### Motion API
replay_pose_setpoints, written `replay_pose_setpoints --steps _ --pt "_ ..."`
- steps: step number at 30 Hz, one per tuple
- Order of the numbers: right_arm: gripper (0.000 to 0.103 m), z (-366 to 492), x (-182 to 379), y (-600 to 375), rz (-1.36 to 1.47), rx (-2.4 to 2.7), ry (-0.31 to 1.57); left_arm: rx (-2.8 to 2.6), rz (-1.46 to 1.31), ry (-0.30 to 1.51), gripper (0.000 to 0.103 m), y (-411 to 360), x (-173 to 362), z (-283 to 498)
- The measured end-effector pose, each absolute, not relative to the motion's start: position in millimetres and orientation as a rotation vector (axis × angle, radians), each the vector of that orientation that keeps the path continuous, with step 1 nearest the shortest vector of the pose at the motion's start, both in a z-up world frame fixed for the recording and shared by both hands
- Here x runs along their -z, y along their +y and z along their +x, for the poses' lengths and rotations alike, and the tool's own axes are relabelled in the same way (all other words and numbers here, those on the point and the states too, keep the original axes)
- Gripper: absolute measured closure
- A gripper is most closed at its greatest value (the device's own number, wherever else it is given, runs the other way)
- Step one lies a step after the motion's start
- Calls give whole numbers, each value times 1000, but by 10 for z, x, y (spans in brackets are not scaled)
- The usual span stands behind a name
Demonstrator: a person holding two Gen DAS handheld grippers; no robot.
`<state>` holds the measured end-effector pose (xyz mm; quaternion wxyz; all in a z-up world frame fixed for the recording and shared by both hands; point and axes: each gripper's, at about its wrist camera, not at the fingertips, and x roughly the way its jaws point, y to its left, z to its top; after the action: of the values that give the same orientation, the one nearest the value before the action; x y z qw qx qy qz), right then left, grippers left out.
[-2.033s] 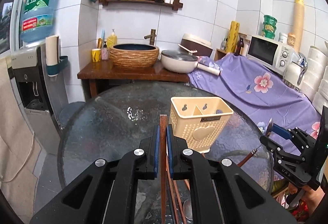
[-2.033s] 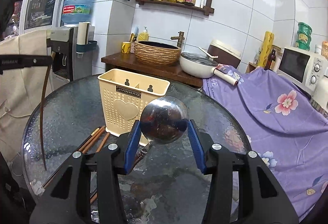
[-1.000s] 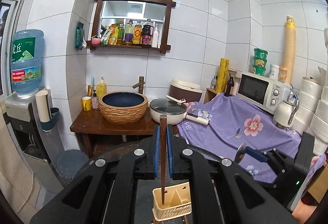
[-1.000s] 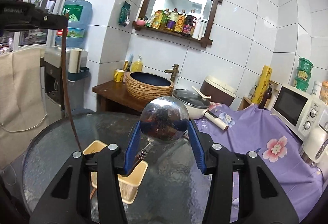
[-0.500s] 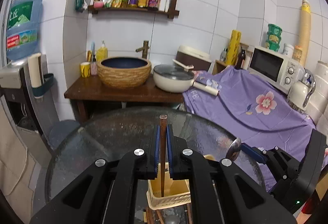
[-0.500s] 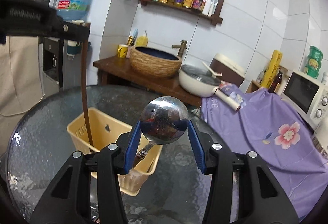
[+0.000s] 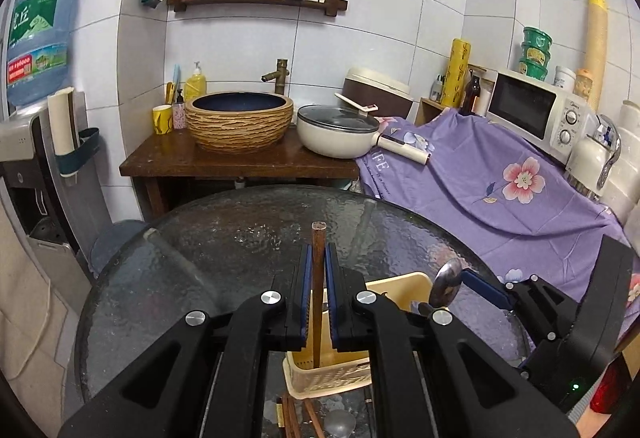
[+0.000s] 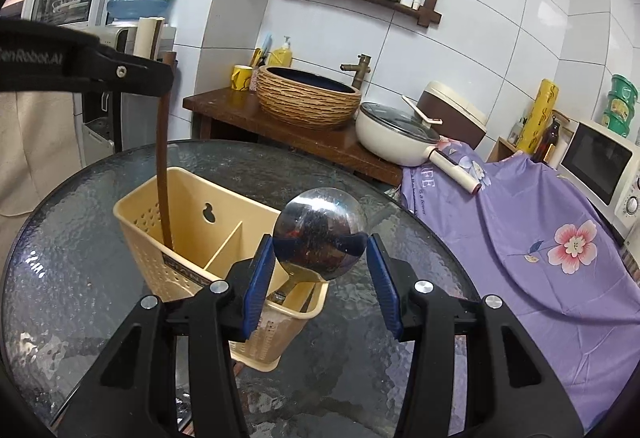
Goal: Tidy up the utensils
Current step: 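Open both tools to drop the spoon and chopstick into the basket, then grasp a gold-tipped chopstick with the left tool while the right tool grasps a brown chopstick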
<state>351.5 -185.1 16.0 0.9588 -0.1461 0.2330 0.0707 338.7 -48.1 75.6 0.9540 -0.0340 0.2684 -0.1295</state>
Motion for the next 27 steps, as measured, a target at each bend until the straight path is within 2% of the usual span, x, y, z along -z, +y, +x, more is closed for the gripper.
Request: replay_pose_setpoints --steps 1,2,3,4,9,10,15,19,24,27 --pt "50 3509 -161 -1859 -291 -146 469 269 -72 548 89 -476 -755 3380" --pt "46 3501 -167 -1858 -291 -148 463 270 -74 543 76 -470 -755 3357" --pt "38 3461 -174 -1857 -293 -146 448 270 -77 533 60 -456 -760 3324" --pt "33 3410 -188 -1857 -295 -143 430 269 -78 522 53 -457 -765 3283" --pt "31 3133 -264 -1897 -270 -129 382 252 -83 456 15 -354 -750 2968" --pt "30 3063 -258 -1914 -261 -126 383 249 -82 452 13 -334 -727 2910" --pt "29 2763 -43 -1966 -215 -145 462 203 -25 508 12 -224 -384 2634" --pt "29 2659 383 -1978 -161 -173 624 140 -27 610 16 -35 84 2507" --pt "38 2634 901 -1932 -71 -177 797 94 -93 764 43 163 658 2432" --pt "41 2614 1092 -1860 -73 -166 840 94 -82 819 52 157 873 2402"
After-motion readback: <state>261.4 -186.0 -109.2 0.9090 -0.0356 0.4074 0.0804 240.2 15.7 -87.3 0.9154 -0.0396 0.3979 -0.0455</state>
